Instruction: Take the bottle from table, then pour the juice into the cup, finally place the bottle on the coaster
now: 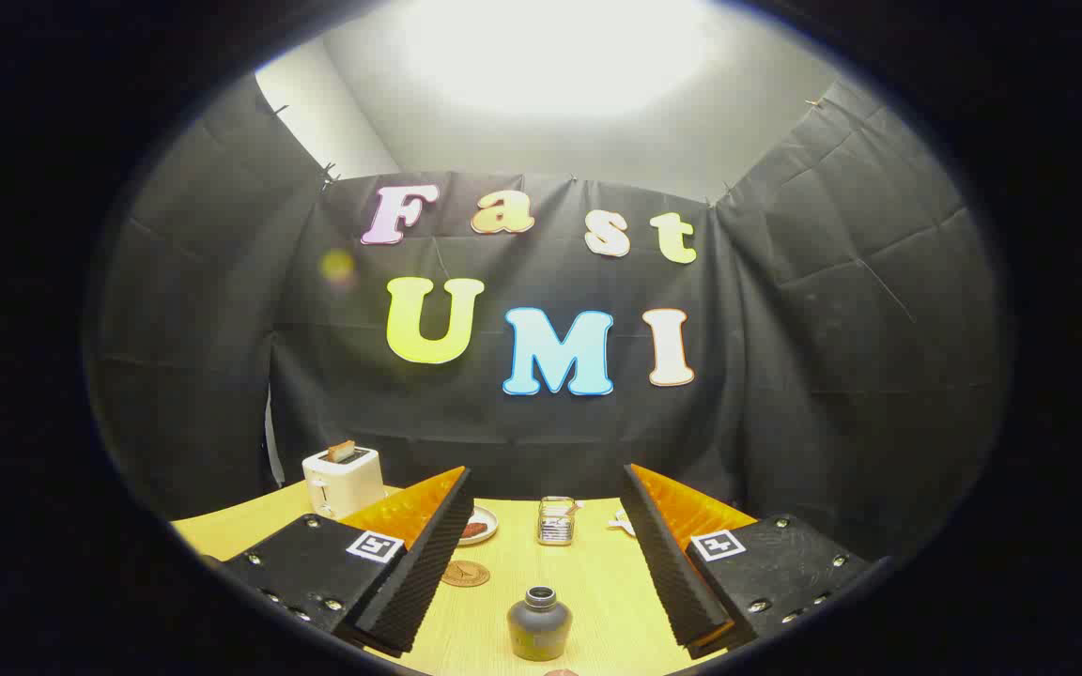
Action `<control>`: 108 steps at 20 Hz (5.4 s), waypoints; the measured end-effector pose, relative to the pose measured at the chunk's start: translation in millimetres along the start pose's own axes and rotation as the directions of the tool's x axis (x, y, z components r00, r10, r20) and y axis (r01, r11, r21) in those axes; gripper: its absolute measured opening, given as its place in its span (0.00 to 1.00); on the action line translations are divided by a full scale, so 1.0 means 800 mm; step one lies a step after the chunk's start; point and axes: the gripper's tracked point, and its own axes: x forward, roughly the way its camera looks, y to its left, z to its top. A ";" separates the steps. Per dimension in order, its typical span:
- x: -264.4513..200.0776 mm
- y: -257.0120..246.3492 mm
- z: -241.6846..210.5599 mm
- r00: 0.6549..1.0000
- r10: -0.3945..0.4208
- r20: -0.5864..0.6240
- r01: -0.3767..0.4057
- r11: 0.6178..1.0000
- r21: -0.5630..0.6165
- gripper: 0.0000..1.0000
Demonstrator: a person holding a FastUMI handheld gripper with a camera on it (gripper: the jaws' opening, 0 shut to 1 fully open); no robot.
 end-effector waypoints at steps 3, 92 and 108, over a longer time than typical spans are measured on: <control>0.004 0.000 -0.004 1.000 0.005 -0.005 -0.005 1.000 0.022 0.96; 0.043 0.044 -0.303 0.870 -0.002 -0.492 -0.028 0.998 -0.053 0.71; 0.070 0.072 -0.247 0.859 -0.013 -0.512 -0.255 0.856 -0.450 0.71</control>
